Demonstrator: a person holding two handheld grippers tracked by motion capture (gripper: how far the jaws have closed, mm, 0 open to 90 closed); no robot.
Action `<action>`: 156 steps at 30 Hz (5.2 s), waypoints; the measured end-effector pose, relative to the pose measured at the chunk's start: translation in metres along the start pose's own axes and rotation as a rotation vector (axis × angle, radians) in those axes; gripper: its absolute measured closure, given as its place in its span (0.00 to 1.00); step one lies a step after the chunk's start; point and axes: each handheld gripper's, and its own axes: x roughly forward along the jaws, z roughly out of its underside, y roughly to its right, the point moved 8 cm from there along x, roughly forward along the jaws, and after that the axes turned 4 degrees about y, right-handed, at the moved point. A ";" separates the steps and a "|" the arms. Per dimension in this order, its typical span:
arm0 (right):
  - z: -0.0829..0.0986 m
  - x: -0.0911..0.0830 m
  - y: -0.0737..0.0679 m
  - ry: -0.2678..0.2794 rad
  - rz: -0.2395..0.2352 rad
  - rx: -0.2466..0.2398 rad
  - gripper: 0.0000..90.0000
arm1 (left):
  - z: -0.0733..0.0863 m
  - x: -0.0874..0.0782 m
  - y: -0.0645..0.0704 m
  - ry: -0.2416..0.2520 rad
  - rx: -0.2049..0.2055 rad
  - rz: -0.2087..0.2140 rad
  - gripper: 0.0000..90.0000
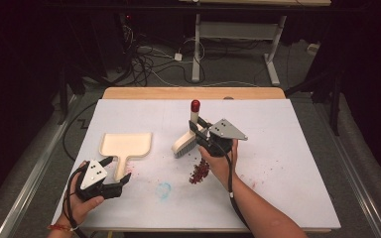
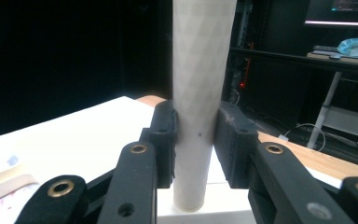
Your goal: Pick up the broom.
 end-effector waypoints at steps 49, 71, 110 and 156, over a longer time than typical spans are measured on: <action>0.000 -0.028 0.090 -0.077 0.392 0.009 0.78 | -0.002 0.002 0.002 0.000 0.021 0.021 0.22; -0.041 -0.072 0.070 -0.057 0.171 -0.056 0.78 | -0.002 0.004 0.003 -0.005 0.032 0.022 0.22; -0.010 -0.066 0.000 -0.151 -0.717 -0.103 0.78 | -0.002 0.004 0.006 -0.019 0.037 0.011 0.22; -0.021 -0.017 0.049 -0.021 0.157 0.047 0.78 | -0.007 0.011 0.007 -0.010 0.052 0.031 0.22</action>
